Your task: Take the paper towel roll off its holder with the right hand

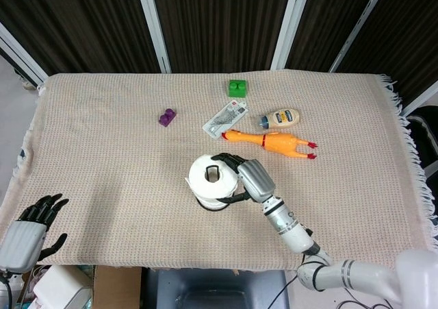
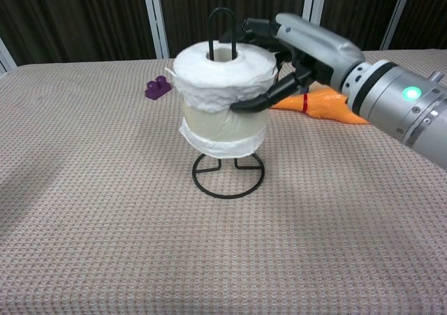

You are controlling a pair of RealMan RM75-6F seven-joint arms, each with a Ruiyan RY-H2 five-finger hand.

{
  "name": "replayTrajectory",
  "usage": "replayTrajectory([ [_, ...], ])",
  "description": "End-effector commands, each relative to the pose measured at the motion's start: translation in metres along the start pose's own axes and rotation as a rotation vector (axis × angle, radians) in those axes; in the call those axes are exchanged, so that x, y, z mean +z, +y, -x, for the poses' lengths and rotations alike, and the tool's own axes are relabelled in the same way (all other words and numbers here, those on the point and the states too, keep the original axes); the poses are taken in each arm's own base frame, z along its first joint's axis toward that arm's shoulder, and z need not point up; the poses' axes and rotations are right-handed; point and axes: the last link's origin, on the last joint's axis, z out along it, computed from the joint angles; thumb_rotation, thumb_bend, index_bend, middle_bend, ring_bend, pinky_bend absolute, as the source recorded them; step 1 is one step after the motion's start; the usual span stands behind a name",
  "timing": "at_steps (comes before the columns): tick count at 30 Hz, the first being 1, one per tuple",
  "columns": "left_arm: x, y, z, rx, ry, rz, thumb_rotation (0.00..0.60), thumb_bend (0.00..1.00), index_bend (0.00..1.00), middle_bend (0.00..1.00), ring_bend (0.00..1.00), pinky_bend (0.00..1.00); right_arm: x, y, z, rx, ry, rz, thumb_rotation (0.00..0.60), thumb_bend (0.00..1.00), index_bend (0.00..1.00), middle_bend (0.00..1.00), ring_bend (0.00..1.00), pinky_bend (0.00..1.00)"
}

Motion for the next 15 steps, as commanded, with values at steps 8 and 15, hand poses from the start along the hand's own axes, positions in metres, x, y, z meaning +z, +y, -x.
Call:
replayTrajectory([
  [8, 0.001, 0.002, 0.0, 0.005, 0.004, 0.006, 0.6, 0.3, 0.18, 0.13, 0.12, 0.28, -0.013, -0.049, -0.088, -0.053, 0.156, -0.039, 0.6, 0.24, 0.64, 0.53, 0.54, 0.67],
  [15, 0.003, 0.003, 0.001, 0.007, -0.002, 0.009, 0.6, 0.3, 0.18, 0.13, 0.12, 0.28, -0.023, -0.064, -0.128, -0.082, 0.239, -0.063, 0.6, 0.24, 0.64, 0.53, 0.54, 0.67],
])
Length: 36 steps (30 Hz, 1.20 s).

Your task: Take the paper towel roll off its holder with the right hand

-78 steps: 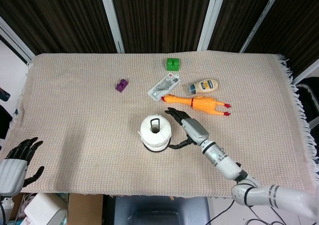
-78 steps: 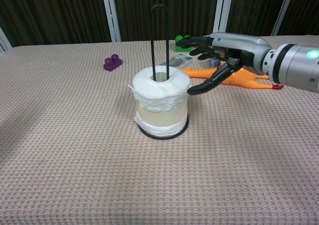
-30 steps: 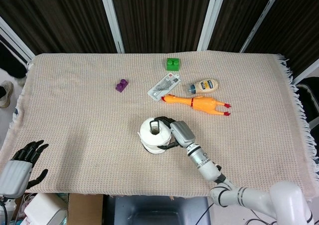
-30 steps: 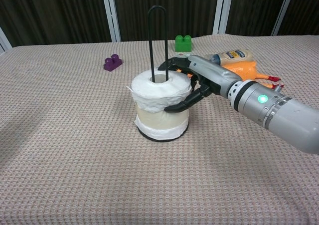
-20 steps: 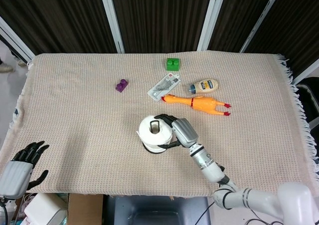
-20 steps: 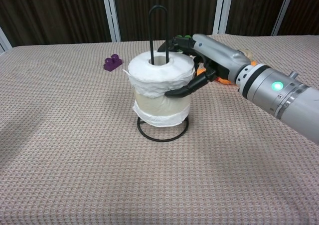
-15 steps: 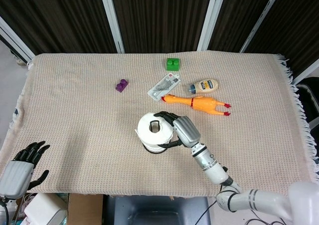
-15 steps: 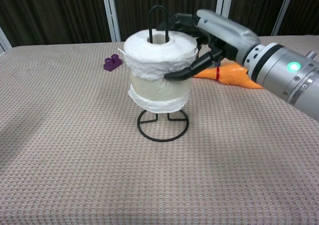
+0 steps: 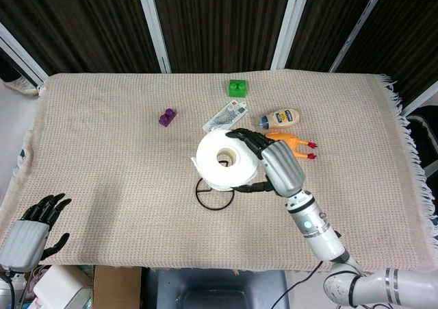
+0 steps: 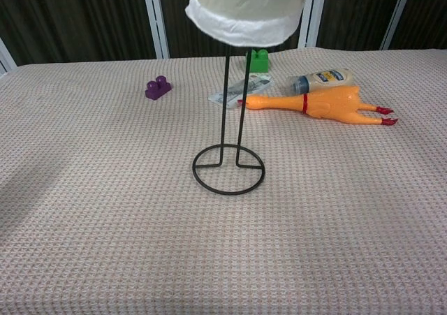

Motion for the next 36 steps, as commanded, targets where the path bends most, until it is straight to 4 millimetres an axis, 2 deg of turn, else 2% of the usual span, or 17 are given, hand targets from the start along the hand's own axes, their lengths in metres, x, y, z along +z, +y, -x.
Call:
replayTrajectory([
  [1, 0.0, 0.0, 0.0, 0.001, -0.003, 0.001, 0.6, 0.3, 0.18, 0.13, 0.12, 0.28, -0.002, -0.004, -0.023, -0.014, 0.057, -0.003, 0.6, 0.24, 0.64, 0.53, 0.54, 0.67],
  [5, 0.0, 0.001, 0.002, 0.004, -0.008, 0.004, 0.6, 0.3, 0.18, 0.13, 0.12, 0.28, -0.009, -0.006, -0.041, -0.013, 0.083, -0.004, 0.6, 0.24, 0.64, 0.53, 0.54, 0.67],
  [8, 0.0, 0.001, 0.002, 0.004, -0.012, 0.006, 0.6, 0.3, 0.18, 0.13, 0.12, 0.28, -0.022, -0.002, -0.05, -0.035, 0.064, 0.013, 0.6, 0.24, 0.64, 0.53, 0.54, 0.67],
  [11, 0.0, 0.001, 0.001, 0.002, -0.008, 0.004, 0.6, 0.3, 0.18, 0.13, 0.12, 0.28, -0.043, 0.013, -0.052, -0.098, 0.026, 0.054, 0.6, 0.24, 0.64, 0.53, 0.54, 0.67],
  [14, 0.0, 0.001, 0.0, -0.001, -0.004, 0.002, 0.6, 0.3, 0.18, 0.13, 0.12, 0.28, -0.068, 0.036, -0.05, -0.176, -0.018, 0.108, 0.6, 0.24, 0.64, 0.53, 0.54, 0.67],
  [18, 0.0, 0.001, 0.0, 0.0, -0.002, 0.003, 0.6, 0.3, 0.18, 0.13, 0.12, 0.28, -0.098, 0.072, -0.041, -0.182, -0.054, 0.169, 0.6, 0.24, 0.64, 0.53, 0.55, 0.67],
  [22, 0.0, 0.001, 0.0, 0.002, -0.003, 0.003, 0.6, 0.3, 0.18, 0.13, 0.12, 0.28, -0.117, 0.1, -0.032, -0.16, -0.074, 0.2, 0.6, 0.24, 0.64, 0.53, 0.55, 0.68],
  [26, 0.0, 0.002, 0.001, 0.004, -0.003, 0.004, 0.6, 0.3, 0.18, 0.13, 0.12, 0.28, -0.123, 0.113, -0.027, -0.157, -0.081, 0.207, 0.6, 0.24, 0.64, 0.53, 0.55, 0.68],
  [28, 0.0, 0.002, 0.001, 0.008, -0.005, 0.007, 0.6, 0.3, 0.18, 0.13, 0.12, 0.28, -0.132, 0.136, -0.011, -0.146, -0.124, 0.245, 0.6, 0.24, 0.64, 0.53, 0.55, 0.68],
  [30, 0.0, 0.003, 0.002, 0.013, -0.006, 0.007, 0.6, 0.3, 0.18, 0.13, 0.12, 0.28, -0.131, 0.157, 0.004, -0.124, -0.134, 0.262, 0.6, 0.24, 0.63, 0.53, 0.54, 0.68],
  [36, 0.0, 0.003, 0.002, 0.014, -0.007, 0.0, 0.6, 0.3, 0.18, 0.13, 0.12, 0.28, -0.127, 0.178, 0.024, -0.087, -0.184, 0.288, 0.6, 0.24, 0.55, 0.53, 0.46, 0.63],
])
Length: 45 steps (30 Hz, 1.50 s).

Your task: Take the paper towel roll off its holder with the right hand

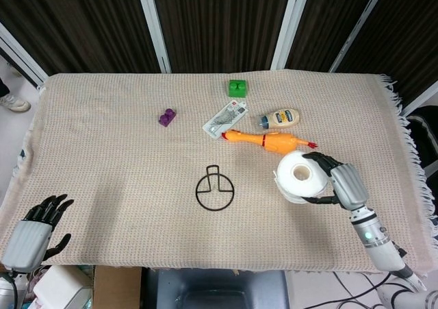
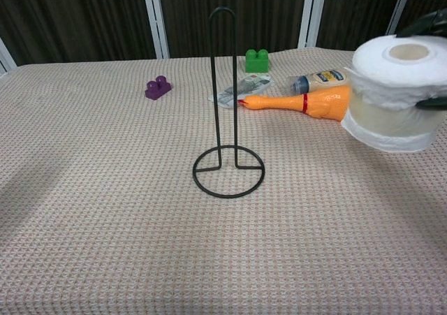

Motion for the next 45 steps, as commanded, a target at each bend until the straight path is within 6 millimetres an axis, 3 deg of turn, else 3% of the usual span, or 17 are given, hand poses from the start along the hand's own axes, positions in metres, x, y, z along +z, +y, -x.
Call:
replayTrajectory([
  [1, 0.0, -0.001, 0.0, 0.0, -0.002, -0.004, 0.6, 0.3, 0.18, 0.13, 0.12, 0.28, 0.008, 0.01, 0.028, 0.059, -0.072, 0.024, 0.6, 0.24, 0.53, 0.52, 0.45, 0.63],
  [7, 0.0, 0.0, 0.0, 0.002, -0.002, -0.003, 0.6, 0.3, 0.18, 0.13, 0.12, 0.28, 0.007, 0.017, 0.041, 0.061, -0.147, 0.062, 0.6, 0.24, 0.43, 0.44, 0.36, 0.55],
  [13, 0.0, 0.0, 0.001, 0.0, -0.009, -0.004, 0.6, 0.3, 0.18, 0.13, 0.12, 0.28, 0.003, 0.018, 0.04, 0.037, -0.195, 0.072, 0.6, 0.2, 0.21, 0.24, 0.16, 0.28],
  [18, 0.0, 0.0, 0.0, 0.0, -0.009, -0.002, 0.6, 0.3, 0.18, 0.13, 0.12, 0.28, -0.004, 0.017, 0.027, -0.039, -0.228, 0.07, 0.6, 0.12, 0.02, 0.03, 0.01, 0.09],
  [21, 0.0, 0.0, 0.0, 0.003, -0.006, -0.004, 0.6, 0.3, 0.18, 0.13, 0.12, 0.28, -0.007, 0.011, 0.008, -0.078, -0.201, 0.063, 0.6, 0.08, 0.0, 0.0, 0.0, 0.01],
  [26, 0.001, 0.0, 0.0, 0.004, -0.006, -0.006, 0.6, 0.3, 0.18, 0.13, 0.12, 0.28, -0.015, -0.001, -0.03, -0.063, -0.04, 0.101, 0.6, 0.08, 0.0, 0.0, 0.0, 0.0],
  [32, 0.001, -0.001, -0.001, 0.004, 0.001, -0.01, 0.6, 0.3, 0.18, 0.13, 0.12, 0.28, -0.038, 0.004, -0.074, -0.304, 0.122, 0.187, 0.6, 0.08, 0.0, 0.0, 0.0, 0.0],
  [35, 0.002, -0.001, 0.0, 0.004, 0.001, -0.016, 0.6, 0.3, 0.18, 0.13, 0.12, 0.28, -0.053, 0.009, -0.087, -0.416, 0.148, 0.255, 0.6, 0.08, 0.0, 0.0, 0.0, 0.0],
  [38, 0.003, 0.0, 0.0, 0.009, 0.001, -0.018, 0.6, 0.3, 0.18, 0.13, 0.12, 0.28, -0.074, 0.015, -0.088, -0.493, 0.147, 0.332, 0.6, 0.08, 0.0, 0.0, 0.0, 0.0],
  [45, 0.004, 0.002, 0.001, 0.016, 0.0, -0.024, 0.6, 0.3, 0.18, 0.13, 0.12, 0.28, -0.111, 0.02, -0.067, -0.511, 0.053, 0.408, 0.6, 0.08, 0.0, 0.0, 0.0, 0.0],
])
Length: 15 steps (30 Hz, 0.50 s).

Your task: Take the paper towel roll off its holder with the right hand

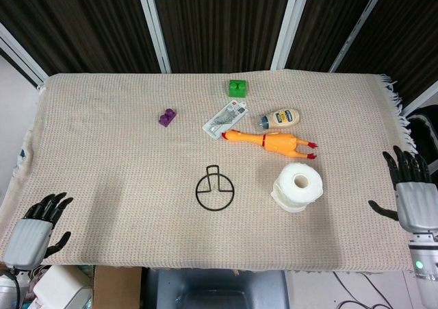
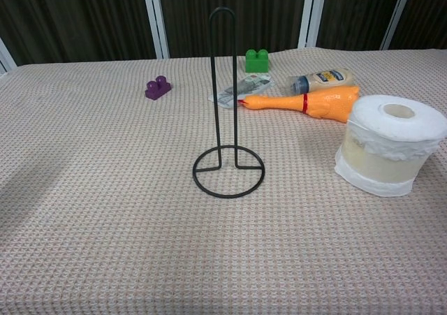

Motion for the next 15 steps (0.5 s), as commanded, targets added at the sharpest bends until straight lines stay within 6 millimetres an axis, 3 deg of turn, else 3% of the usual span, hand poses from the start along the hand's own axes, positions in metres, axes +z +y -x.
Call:
replayTrajectory([
  [1, 0.0, 0.0, -0.001, -0.001, 0.004, -0.004, 0.6, 0.3, 0.18, 0.13, 0.12, 0.28, -0.016, 0.003, 0.008, -0.008, -0.037, 0.016, 0.6, 0.08, 0.0, 0.0, 0.0, 0.0],
  [6, 0.0, -0.002, -0.003, -0.011, 0.019, -0.015, 0.6, 0.3, 0.18, 0.13, 0.12, 0.28, -0.019, 0.006, 0.018, 0.018, -0.077, 0.001, 0.6, 0.08, 0.0, 0.0, 0.0, 0.0],
  [15, 0.002, -0.002, -0.001, -0.007, 0.011, -0.021, 0.6, 0.3, 0.18, 0.13, 0.12, 0.28, -0.016, 0.009, 0.017, 0.051, -0.081, 0.01, 0.6, 0.08, 0.0, 0.0, 0.0, 0.0],
])
